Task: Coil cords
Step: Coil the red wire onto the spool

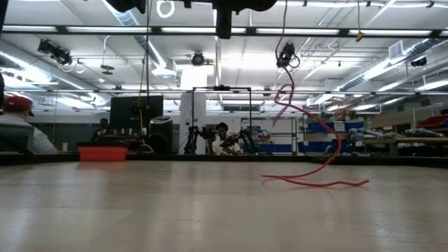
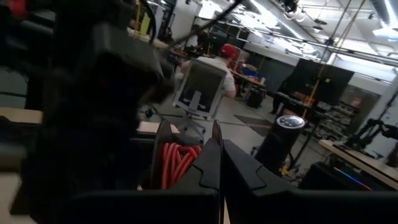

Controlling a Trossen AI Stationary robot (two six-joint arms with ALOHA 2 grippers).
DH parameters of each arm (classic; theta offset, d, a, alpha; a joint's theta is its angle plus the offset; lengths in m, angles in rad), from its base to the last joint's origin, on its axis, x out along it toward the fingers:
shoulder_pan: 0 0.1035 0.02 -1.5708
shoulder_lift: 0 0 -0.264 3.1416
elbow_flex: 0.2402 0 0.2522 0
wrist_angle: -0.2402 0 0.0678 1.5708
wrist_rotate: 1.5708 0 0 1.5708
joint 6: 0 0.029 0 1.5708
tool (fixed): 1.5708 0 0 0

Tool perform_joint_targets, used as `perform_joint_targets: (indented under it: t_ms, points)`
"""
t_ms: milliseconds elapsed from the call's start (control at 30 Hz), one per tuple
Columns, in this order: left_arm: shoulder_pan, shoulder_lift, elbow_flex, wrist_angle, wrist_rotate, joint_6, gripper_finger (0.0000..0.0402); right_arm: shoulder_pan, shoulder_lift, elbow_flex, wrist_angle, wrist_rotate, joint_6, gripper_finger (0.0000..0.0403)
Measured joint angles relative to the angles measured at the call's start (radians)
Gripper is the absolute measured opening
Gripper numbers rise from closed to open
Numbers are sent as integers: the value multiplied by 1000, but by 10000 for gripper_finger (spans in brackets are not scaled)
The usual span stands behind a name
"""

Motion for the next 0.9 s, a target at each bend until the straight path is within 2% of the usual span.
perform_joint_targets:
  t_ms: [200, 300, 667, 900]
  points:
    - [0, 47, 24, 11, -32, 0, 1, 8, 0, 0, -3, -5, 6, 1]
    - [0, 47, 24, -21, -51, 10, 0, 30, 0, 0, 2, 33, -26, 1]
    - [1, 46, 25, -113, -159, 201, 10, 148, -10, -2, -11, 186, -68, 2]
    - [1, 48, 23, -140, -328, 209, 51, 206, -14, 0, -18, 205, -23, 2]
